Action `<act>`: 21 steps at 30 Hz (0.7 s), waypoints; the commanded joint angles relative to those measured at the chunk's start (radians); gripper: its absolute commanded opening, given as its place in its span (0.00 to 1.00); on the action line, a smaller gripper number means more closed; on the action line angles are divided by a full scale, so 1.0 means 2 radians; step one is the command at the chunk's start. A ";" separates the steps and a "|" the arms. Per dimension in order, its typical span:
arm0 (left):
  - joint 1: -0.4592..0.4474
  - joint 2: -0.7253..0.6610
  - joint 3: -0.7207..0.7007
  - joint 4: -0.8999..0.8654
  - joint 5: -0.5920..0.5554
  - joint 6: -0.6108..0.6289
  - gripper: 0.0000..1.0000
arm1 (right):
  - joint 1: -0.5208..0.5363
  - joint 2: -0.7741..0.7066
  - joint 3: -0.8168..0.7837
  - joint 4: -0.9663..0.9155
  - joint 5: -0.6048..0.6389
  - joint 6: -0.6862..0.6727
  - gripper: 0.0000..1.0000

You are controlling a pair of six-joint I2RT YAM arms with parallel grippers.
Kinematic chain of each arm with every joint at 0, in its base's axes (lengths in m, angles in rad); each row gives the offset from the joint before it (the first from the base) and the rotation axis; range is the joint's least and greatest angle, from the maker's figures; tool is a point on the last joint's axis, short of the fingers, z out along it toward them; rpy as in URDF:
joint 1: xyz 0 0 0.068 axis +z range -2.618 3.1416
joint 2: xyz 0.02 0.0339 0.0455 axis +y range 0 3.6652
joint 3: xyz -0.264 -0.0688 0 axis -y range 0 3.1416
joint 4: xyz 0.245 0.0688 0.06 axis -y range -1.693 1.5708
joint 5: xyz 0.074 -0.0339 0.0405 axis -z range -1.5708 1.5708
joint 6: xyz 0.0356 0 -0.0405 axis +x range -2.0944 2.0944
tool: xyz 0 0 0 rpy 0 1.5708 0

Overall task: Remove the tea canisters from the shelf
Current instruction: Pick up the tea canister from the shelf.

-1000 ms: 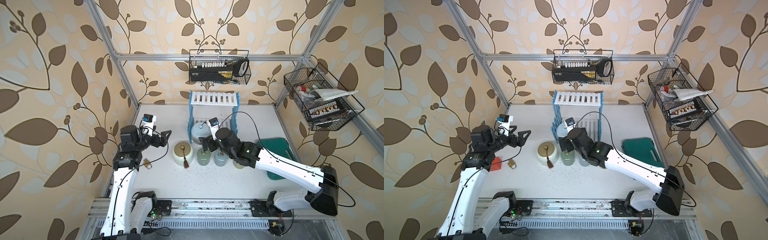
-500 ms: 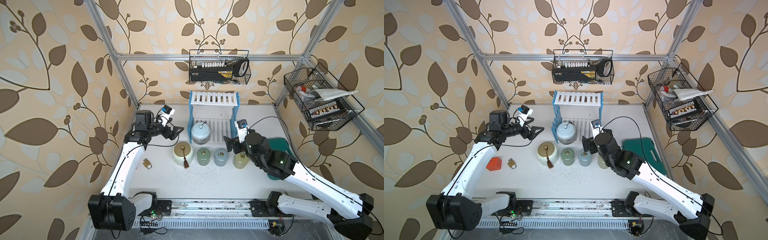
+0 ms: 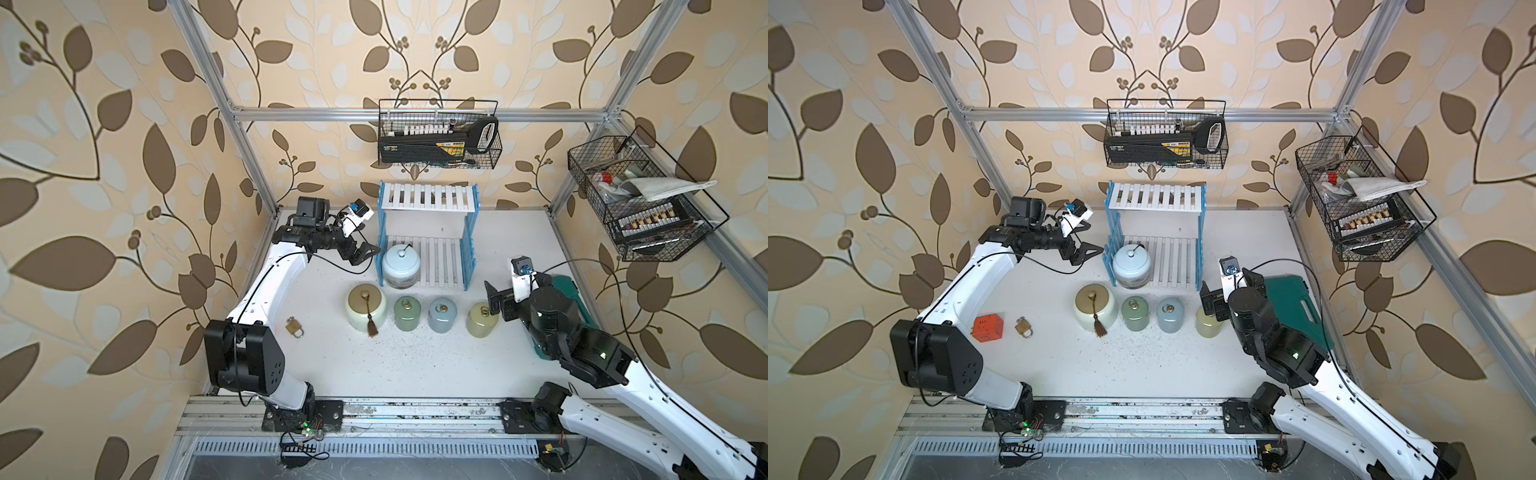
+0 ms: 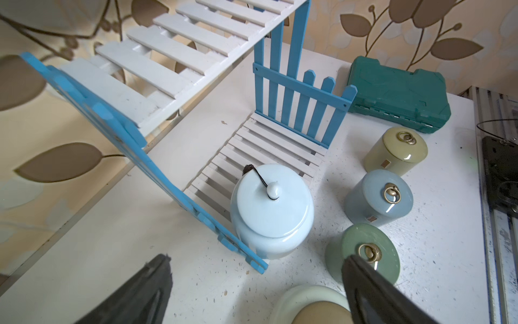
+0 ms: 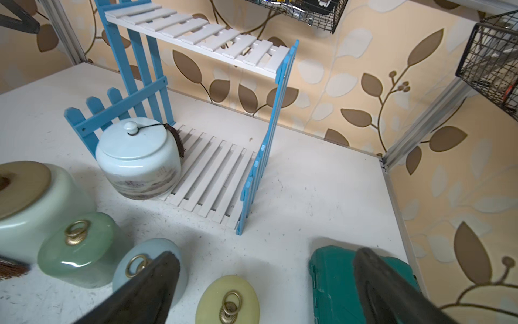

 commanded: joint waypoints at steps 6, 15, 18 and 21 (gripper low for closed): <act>-0.026 0.065 0.054 -0.040 -0.014 0.013 0.99 | -0.002 -0.015 -0.019 0.019 0.023 -0.023 0.99; -0.055 0.115 0.069 -0.022 -0.038 -0.003 0.98 | -0.002 -0.011 -0.017 0.022 0.025 -0.029 0.99; -0.064 0.132 0.081 -0.021 -0.047 -0.008 0.97 | -0.002 -0.013 -0.018 0.020 0.031 -0.027 0.99; -0.072 0.145 0.089 -0.023 -0.052 -0.001 0.95 | -0.002 -0.014 -0.018 0.016 0.027 -0.026 0.99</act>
